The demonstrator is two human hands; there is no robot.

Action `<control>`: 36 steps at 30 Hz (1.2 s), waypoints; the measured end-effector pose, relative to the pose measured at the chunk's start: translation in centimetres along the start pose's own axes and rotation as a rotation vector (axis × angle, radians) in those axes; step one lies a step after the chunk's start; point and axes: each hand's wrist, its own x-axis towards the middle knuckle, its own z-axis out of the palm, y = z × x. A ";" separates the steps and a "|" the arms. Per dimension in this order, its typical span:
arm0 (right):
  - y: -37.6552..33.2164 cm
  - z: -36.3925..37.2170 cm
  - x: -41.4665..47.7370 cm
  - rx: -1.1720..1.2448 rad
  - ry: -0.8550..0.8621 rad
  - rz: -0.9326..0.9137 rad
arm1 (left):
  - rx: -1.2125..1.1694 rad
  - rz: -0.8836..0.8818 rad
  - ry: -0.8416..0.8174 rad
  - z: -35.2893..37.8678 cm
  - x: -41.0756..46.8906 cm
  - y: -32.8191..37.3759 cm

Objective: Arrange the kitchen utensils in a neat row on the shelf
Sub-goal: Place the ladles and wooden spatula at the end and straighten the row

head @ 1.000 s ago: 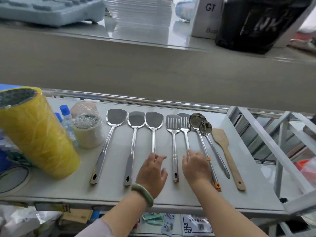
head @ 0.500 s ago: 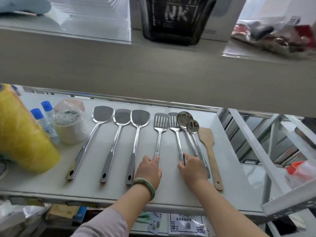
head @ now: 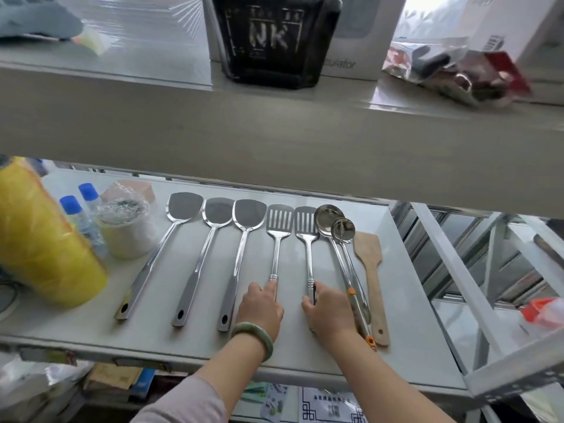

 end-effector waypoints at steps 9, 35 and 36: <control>5.7 -5.2 1.1 0.075 0.289 0.169 | -0.068 0.261 0.074 0.6 -0.7 4.9; 12.6 -4.7 0.0 -0.102 -0.088 0.022 | 0.089 0.364 -0.292 5.8 -0.3 12.9; 12.5 -4.8 -0.2 -0.124 -0.084 0.023 | 0.088 0.355 -0.284 5.9 -0.5 12.8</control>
